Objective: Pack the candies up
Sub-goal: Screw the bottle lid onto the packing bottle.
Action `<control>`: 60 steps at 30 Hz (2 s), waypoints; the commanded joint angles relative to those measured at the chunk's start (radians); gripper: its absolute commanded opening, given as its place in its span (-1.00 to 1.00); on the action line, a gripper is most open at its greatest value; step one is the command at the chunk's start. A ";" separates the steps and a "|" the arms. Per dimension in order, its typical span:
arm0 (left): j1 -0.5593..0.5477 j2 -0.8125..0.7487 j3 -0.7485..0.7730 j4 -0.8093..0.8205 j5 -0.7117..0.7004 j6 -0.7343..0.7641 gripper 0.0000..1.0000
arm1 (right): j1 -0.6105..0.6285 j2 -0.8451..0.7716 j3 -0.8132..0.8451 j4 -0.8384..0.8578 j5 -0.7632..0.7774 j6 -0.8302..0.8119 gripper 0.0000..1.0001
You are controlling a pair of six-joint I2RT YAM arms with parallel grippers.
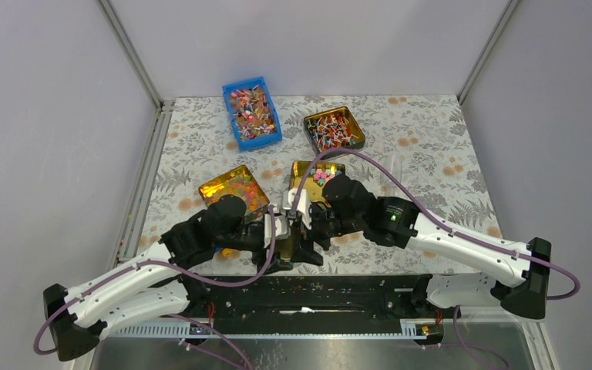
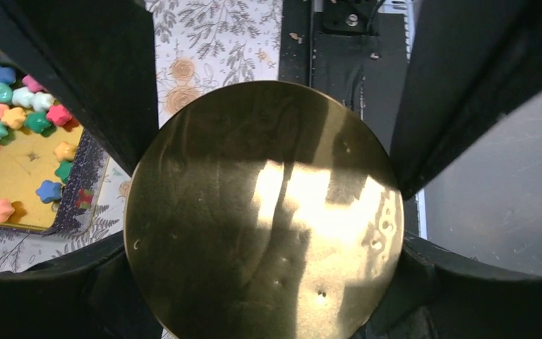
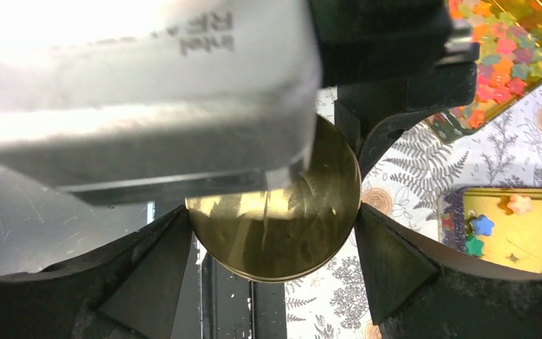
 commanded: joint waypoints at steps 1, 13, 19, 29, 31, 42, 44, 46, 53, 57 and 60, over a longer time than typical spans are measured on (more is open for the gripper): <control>0.001 0.014 0.058 0.387 -0.065 -0.119 -0.21 | 0.036 0.035 -0.024 0.141 0.182 0.065 0.49; 0.000 0.015 0.042 0.414 -0.107 -0.129 -0.22 | 0.040 0.018 -0.011 0.162 0.278 0.145 0.87; 0.001 -0.029 0.023 0.332 -0.087 -0.094 -0.21 | 0.040 -0.042 -0.038 0.118 0.245 0.077 0.99; 0.000 -0.101 0.006 0.178 -0.020 -0.011 -0.21 | -0.066 -0.153 0.002 -0.082 -0.015 -0.090 0.99; 0.001 -0.103 0.011 0.154 0.003 0.009 -0.21 | -0.107 -0.165 0.016 -0.085 -0.105 -0.096 0.99; 0.001 -0.063 0.053 0.095 0.139 0.070 -0.20 | -0.153 -0.069 0.143 -0.085 -0.368 -0.158 0.99; 0.001 -0.053 0.058 0.094 0.149 0.072 -0.20 | -0.153 -0.034 0.170 -0.086 -0.409 -0.149 0.99; 0.000 -0.047 0.062 0.094 0.155 0.074 -0.20 | -0.154 -0.005 0.187 -0.086 -0.426 -0.142 0.99; 0.001 -0.042 0.063 0.109 0.160 0.076 -0.20 | -0.153 0.046 0.173 -0.089 -0.453 -0.144 0.97; 0.001 -0.041 0.061 0.122 0.163 0.072 -0.20 | -0.153 0.048 0.149 -0.086 -0.441 -0.150 0.93; 0.001 -0.033 0.060 0.131 0.166 0.072 -0.20 | -0.151 0.052 0.131 -0.087 -0.428 -0.154 0.85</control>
